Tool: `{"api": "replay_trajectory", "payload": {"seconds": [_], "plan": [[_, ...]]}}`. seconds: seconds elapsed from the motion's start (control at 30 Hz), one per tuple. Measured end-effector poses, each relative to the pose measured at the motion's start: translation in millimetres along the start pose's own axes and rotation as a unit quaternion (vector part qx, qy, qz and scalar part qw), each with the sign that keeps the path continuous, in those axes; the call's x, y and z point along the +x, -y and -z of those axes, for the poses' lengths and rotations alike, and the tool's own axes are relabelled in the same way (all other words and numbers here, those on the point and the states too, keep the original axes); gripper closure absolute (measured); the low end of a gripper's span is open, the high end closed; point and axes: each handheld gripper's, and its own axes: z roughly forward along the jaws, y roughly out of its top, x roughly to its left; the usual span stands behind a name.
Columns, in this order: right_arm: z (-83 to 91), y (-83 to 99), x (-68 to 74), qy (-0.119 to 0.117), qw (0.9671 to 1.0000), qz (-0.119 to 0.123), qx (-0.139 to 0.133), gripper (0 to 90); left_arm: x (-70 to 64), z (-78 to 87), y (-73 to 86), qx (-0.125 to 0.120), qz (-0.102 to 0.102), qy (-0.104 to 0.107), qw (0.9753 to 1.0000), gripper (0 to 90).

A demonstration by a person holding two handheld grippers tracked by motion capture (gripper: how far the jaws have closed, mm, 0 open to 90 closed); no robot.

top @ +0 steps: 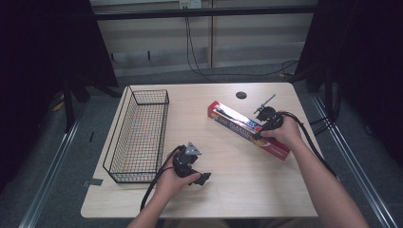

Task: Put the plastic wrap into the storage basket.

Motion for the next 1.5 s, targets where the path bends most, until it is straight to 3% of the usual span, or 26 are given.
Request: {"api": "replay_trajectory", "payload": {"seconds": [0.77, 0.9, 1.0, 1.13, 1.5], "plan": [[0.9, -2.1, 1.4, 0.003, 0.9997, 0.024, 0.008, 43.7, 0.6, -0.2, 0.6, 0.001, 0.0, 0.001, 1.0, 3.9], [1.6, -1.8, 4.6, 0.005, 0.9999, 0.013, 0.007, 44.8, 0.2, -0.2, 0.6, 0.0, 0.001, 0.001, 1.0, 3.9], [1.5, -1.0, 4.1, 0.008, 0.9996, 0.025, -0.001, 45.1, -0.5, 0.2, 0.1, 0.0, 0.001, 0.001, 1.0, 3.9], [3.2, -1.1, 5.7, 0.004, 0.9999, 0.012, -0.001, 45.3, -0.4, 0.9, -0.5, 0.0, 0.0, 0.005, 1.0, 3.9], [15.3, 1.4, 3.3, -0.003, 0.9998, 0.014, -0.014, 45.6, -1.3, 1.9, -1.3, 0.006, -0.005, 0.005, 1.0, 3.9]]}}
